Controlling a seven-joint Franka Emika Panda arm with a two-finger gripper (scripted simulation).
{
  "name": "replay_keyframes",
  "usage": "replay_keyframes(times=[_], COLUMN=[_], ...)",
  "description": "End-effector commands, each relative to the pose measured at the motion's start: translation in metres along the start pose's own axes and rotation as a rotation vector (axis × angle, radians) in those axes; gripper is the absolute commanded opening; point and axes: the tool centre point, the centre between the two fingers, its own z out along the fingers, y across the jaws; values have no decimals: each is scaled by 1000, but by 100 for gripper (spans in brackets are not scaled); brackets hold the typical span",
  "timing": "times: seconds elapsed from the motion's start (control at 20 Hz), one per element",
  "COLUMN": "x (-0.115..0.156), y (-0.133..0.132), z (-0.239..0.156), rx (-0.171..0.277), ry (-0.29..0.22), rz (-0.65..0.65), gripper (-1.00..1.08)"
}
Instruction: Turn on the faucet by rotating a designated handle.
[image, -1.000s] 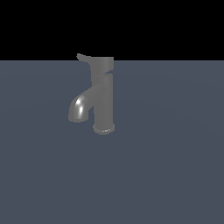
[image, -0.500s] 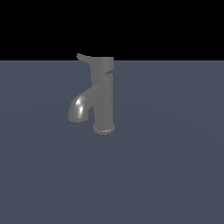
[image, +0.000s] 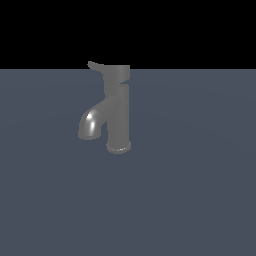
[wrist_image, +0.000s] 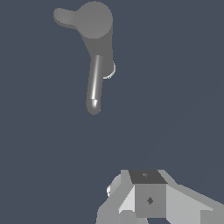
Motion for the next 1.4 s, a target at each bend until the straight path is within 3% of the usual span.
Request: replay_keyframes(times=[0.0,1.35], x=[6,127], y=[-1,-35], z=[0,25], rx=[2,23], ry=[-1,-18], rz=[31,633], gripper=[-100,-100])
